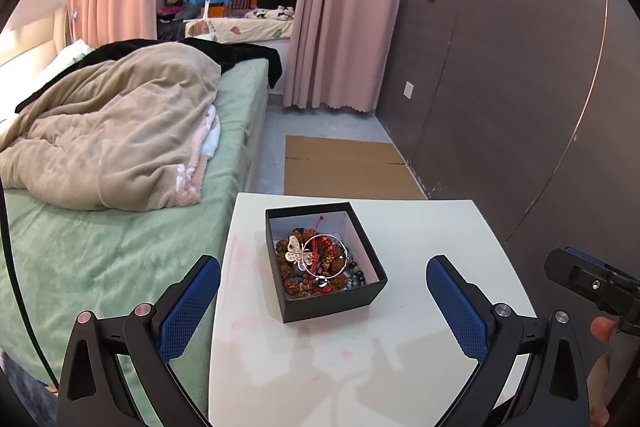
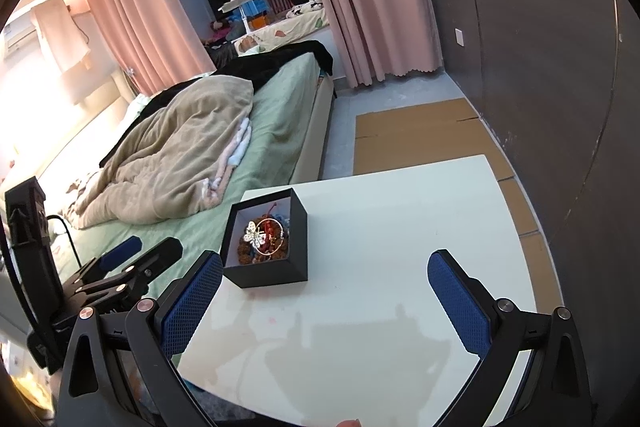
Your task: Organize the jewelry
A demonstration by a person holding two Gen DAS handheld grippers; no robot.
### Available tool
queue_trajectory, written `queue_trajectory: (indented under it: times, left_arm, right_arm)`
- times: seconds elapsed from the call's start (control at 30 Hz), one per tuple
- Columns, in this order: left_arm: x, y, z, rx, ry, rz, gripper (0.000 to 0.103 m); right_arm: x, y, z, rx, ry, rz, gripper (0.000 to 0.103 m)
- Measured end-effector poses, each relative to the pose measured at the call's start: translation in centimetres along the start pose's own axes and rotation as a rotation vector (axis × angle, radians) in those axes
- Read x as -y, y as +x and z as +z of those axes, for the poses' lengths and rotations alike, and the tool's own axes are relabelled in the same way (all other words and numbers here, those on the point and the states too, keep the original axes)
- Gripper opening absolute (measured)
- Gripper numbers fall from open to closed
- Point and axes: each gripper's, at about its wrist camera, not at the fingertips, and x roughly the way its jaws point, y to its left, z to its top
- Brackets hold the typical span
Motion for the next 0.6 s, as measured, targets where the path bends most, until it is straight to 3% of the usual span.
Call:
queue_trajectory:
  times: [0.6]
  left_arm:
    - [0.52,-0.28,-0.04,0.021,0.005,0.009,0.102]
  right_arm:
    - [0.12,0.12,-0.11,-0.011,0.018,-0.025,0.103]
